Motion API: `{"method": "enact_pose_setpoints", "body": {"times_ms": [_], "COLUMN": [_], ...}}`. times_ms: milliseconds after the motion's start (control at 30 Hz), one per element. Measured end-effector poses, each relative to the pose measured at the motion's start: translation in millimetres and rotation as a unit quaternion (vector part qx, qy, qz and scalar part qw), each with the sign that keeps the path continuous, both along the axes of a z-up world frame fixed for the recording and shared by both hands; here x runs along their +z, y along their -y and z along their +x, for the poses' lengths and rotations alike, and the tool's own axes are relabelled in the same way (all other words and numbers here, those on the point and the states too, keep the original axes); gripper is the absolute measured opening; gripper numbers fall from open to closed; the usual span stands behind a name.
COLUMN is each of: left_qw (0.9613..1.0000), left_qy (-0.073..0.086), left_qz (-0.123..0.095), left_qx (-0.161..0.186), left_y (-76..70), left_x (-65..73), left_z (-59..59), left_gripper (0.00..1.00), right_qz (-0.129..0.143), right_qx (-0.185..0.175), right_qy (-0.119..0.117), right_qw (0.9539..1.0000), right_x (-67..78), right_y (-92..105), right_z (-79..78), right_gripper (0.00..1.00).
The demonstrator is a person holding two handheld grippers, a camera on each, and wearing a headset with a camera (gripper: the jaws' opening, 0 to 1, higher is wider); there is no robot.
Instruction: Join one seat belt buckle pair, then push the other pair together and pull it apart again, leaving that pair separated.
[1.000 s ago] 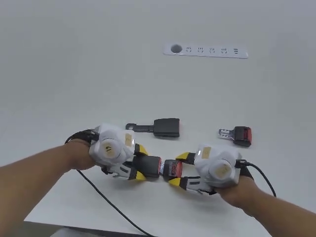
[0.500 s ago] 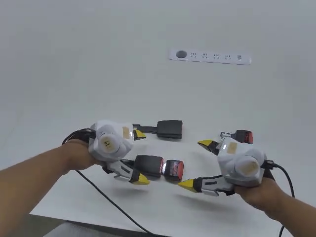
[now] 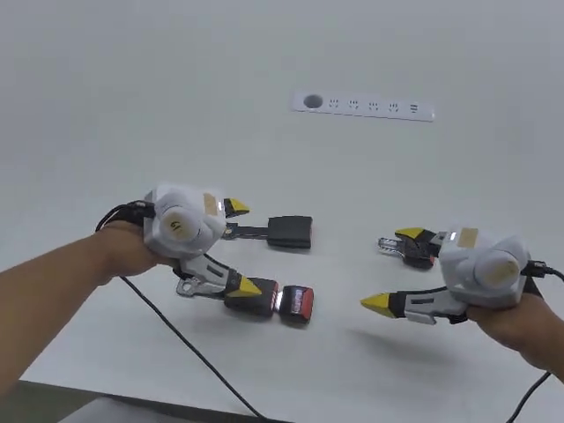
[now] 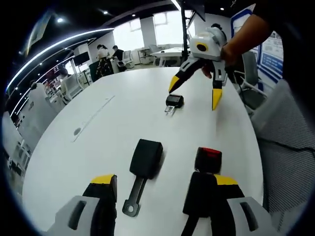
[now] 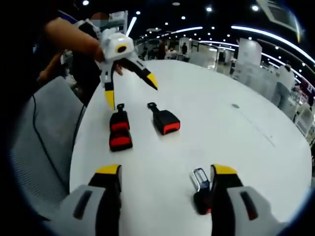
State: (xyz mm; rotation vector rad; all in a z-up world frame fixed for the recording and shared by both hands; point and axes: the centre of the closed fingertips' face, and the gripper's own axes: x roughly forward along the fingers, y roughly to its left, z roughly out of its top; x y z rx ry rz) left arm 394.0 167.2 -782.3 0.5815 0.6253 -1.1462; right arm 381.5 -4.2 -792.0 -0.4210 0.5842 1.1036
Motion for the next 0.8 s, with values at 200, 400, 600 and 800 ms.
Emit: {"method": "enact_pose_setpoints", "body": {"times_ms": [200,400,600,800], "left_qw": [1.0,1.0,0.9999,0.9996], "left_qy": [0.005,0.001,-0.01,-0.023], "left_qz": [-0.001,0.0,0.011,0.015], "left_qx": [0.007,0.005,-0.001,-0.011], "left_y": [2.8,9.5,14.3,21.1], "left_x": [4.2,0.0,-16.4,-31.1], "left_z": [17.7,27.4,38.3,46.9], "left_gripper": [0.81,0.8,0.79,0.78], "right_qz": [-0.014,-0.024,-0.031,-0.037], "right_qx": [-0.005,-0.002,-0.004,0.003], "right_qy": [-0.004,-0.018,-0.038,-0.057], "right_qw": [0.9999,0.9995,0.9988,0.9977], "right_x": [-3.7,-14.6,-26.9,-39.9], "right_y": [23.5,36.7,44.8,50.0], "right_z": [15.4,20.9,26.1,31.4], "right_gripper": [0.74,0.74,0.74,0.72]}}
